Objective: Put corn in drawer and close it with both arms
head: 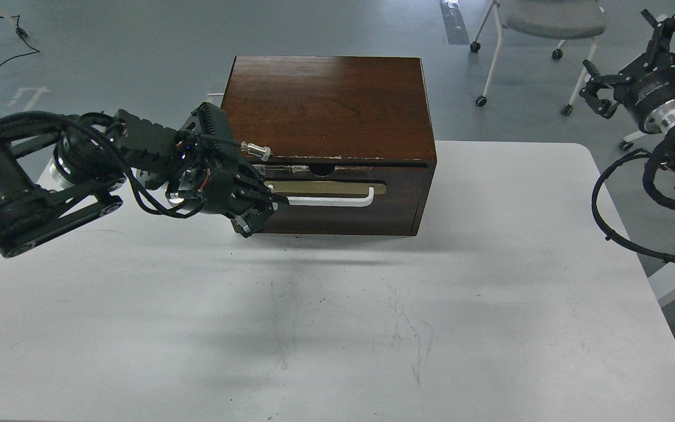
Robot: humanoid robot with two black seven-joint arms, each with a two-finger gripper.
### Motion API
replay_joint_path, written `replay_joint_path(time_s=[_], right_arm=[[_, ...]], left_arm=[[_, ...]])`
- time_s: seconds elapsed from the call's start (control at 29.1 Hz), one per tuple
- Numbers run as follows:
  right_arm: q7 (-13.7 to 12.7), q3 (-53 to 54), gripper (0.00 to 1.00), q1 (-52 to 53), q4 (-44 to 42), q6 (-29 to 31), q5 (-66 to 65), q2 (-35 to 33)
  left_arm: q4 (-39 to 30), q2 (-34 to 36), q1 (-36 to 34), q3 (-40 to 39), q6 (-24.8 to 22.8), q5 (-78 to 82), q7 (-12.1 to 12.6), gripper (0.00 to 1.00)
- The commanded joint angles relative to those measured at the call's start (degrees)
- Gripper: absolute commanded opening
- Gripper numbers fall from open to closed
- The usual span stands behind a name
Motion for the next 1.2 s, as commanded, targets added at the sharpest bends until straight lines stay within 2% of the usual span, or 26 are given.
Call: replay_joint_path(time_s=[0.0, 0.58, 0.82, 1.17], right_arm=[[0.01, 0.00, 1.00, 0.05, 0.00, 0.00, 0.00, 0.07], [-0.17, 0.00, 1.00, -0.22, 0.09, 0.35, 0.00, -0.29], [-0.34, 0.09, 1.00, -0.30, 1.58, 0.35, 0.00, -0.37], [-0.52, 0.35, 1.00, -0.22, 4.31, 1.14, 0.09, -0.55]], left_arm=[[0.18, 0.00, -0.09, 0.00, 0.05, 0.01, 0.00, 0.00], [-0.70, -0.70, -0.26, -0.09, -0.04, 0.01, 0.00, 0.00], [-1.31, -0.17, -2.63, -0.09, -0.13, 0.01, 0.00, 0.00], [-4.29, 4.30, -4.22, -0.09, -0.13, 0.01, 0.00, 0.00]])
